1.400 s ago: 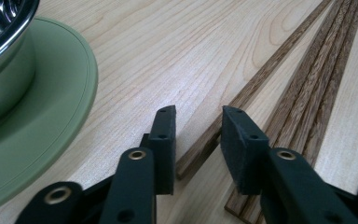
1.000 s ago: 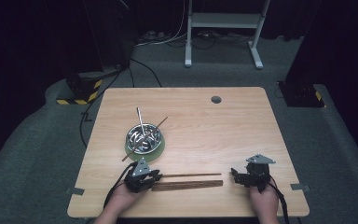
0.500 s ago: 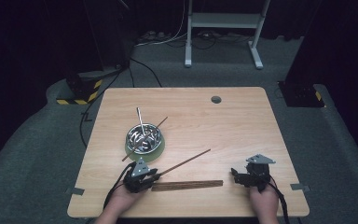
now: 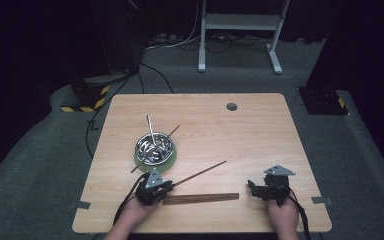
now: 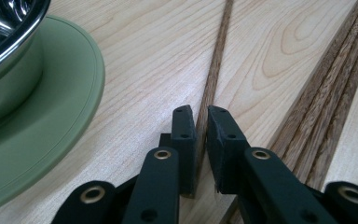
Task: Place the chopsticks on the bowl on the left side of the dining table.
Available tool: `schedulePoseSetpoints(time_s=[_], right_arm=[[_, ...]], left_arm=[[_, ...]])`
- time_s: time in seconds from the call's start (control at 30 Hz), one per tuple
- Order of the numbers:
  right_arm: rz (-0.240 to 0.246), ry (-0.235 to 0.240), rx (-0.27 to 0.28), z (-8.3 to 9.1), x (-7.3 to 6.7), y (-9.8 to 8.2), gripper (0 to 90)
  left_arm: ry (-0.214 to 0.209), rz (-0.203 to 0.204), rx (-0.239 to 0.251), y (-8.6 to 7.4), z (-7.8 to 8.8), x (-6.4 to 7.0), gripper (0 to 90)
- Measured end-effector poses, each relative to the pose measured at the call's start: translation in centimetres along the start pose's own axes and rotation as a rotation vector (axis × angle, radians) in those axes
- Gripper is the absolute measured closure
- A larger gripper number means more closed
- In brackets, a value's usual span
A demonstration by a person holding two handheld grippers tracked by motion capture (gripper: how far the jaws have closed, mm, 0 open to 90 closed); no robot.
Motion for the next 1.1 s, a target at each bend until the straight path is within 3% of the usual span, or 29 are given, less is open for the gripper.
schedulePoseSetpoints(time_s=[0.07,0.1,0.2,0.27,0.33,0.63,0.93,1.1], right_arm=[[0.003,-0.002,0.001,0.0,0.0,0.0,11.5],[0.001,0.000,0.000,0.0,0.0,0.0,11.5],[0.007,-0.004,0.004,0.0,0.1,0.0,11.5],[0.007,-0.003,0.003,0.0,0.1,0.0,11.5],[0.004,-0.002,0.002,0.0,0.0,0.0,11.5],[0.001,-0.001,0.000,0.0,0.0,0.0,11.5],[0.001,0.000,0.000,0.0,0.0,0.0,11.5],[0.002,-0.001,0.001,0.0,0.0,0.0,11.5]], left_arm=[[-0.001,-0.001,0.002,0.0,0.0,0.0,83.1],[-0.001,-0.026,-0.009,-0.1,0.1,0.0,83.2],[-0.002,-0.011,0.005,0.0,0.2,-0.1,83.7],[-0.011,0.014,0.047,0.1,0.6,-0.2,83.7],[-0.012,0.004,0.043,0.2,0.8,-0.4,83.8],[-0.026,0.039,0.153,1.9,3.0,-0.6,83.8],[-0.004,0.040,0.209,3.0,4.1,-1.0,83.9],[0.021,0.030,0.225,3.6,5.0,-2.1,83.9]])
Point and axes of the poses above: each handheld gripper's, and its own axes: z roughly backward along the jaws, y roughly out of its top, x roughly to its right, the point moved 3 cm from there along -z, roughly forward along the jaws, and after that the axes turned 8 degrees about y, right-handed, at the moved point
